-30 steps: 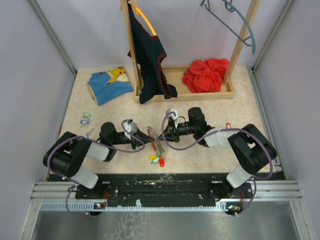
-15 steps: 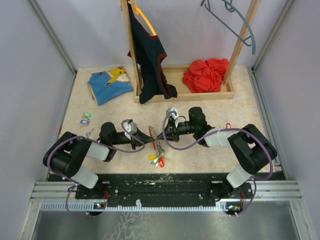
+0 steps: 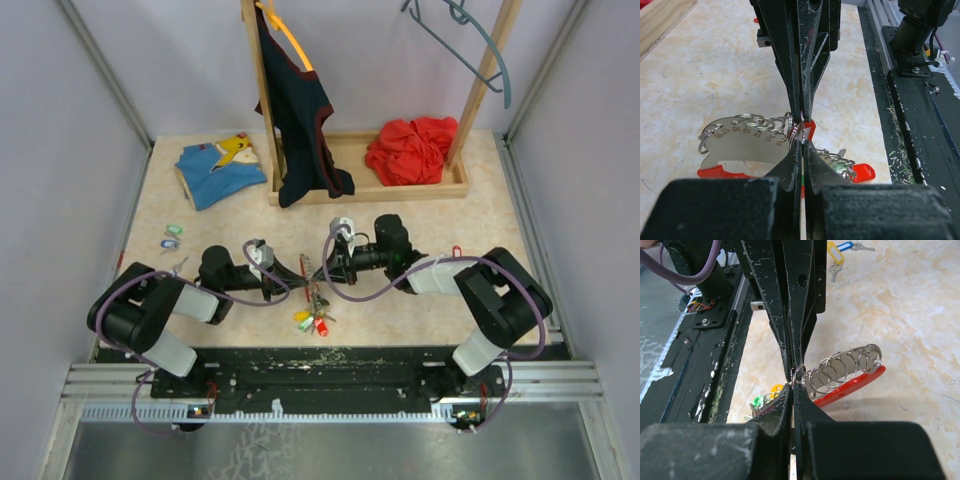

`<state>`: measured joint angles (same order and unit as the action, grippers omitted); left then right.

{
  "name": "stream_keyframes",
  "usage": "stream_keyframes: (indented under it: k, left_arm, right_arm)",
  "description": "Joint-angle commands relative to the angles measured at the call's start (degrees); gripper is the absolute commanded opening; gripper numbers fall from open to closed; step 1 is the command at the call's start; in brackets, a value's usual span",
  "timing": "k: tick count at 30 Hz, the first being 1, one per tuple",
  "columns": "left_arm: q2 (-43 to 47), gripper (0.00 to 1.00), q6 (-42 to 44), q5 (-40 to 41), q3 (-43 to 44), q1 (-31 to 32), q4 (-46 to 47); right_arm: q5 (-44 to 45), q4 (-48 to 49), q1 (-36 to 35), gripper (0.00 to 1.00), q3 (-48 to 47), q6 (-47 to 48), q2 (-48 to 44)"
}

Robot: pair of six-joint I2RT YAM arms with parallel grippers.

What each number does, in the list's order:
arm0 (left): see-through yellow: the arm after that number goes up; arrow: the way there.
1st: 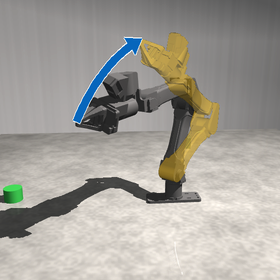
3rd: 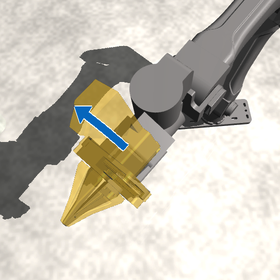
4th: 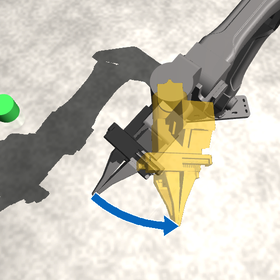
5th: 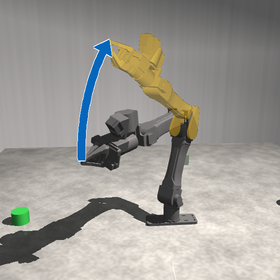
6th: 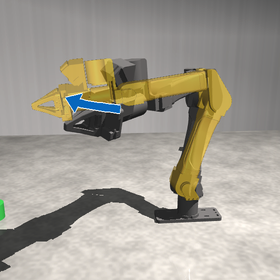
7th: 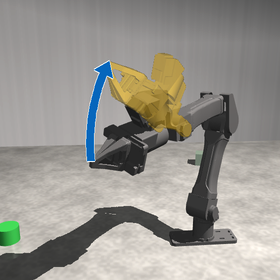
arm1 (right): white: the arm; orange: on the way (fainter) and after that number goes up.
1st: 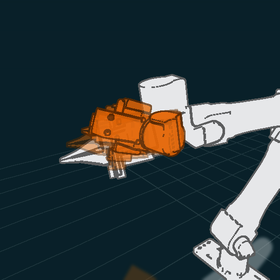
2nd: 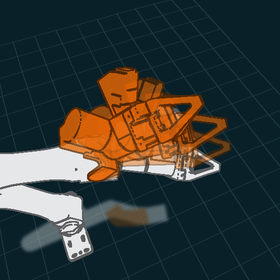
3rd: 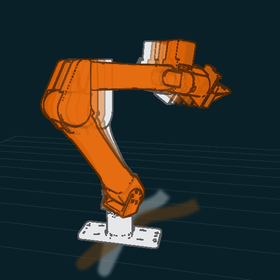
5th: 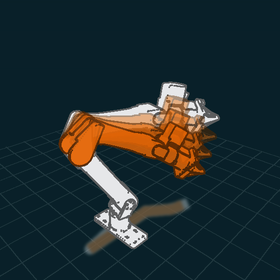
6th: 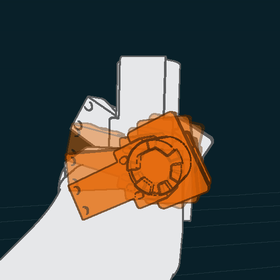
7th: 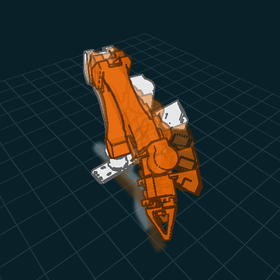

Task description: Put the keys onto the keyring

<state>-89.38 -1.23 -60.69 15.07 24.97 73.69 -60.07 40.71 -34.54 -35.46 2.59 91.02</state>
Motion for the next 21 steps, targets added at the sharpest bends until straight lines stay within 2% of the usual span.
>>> stream_keyframes:
  k: [1, 10, 21]
  left_arm:
    - [-0.33, 0.0, -1.87, -1.71, -0.04, 0.39, 7.21]
    - [-0.84, 0.0, -3.86, -2.16, -0.13, 0.43, 9.25]
    - [-0.09, 0.0, -4.04, 0.42, 0.08, 0.43, 6.84]
  right_arm:
    - [0.76, -1.86, -2.21, 0.0, -2.96, 3.66, 0.6]
    - [2.22, -3.0, -2.9, 0.0, -3.21, 4.87, 0.34]
    - [4.26, -7.34, -2.98, 0.0, -2.3, 9.96, -1.3]
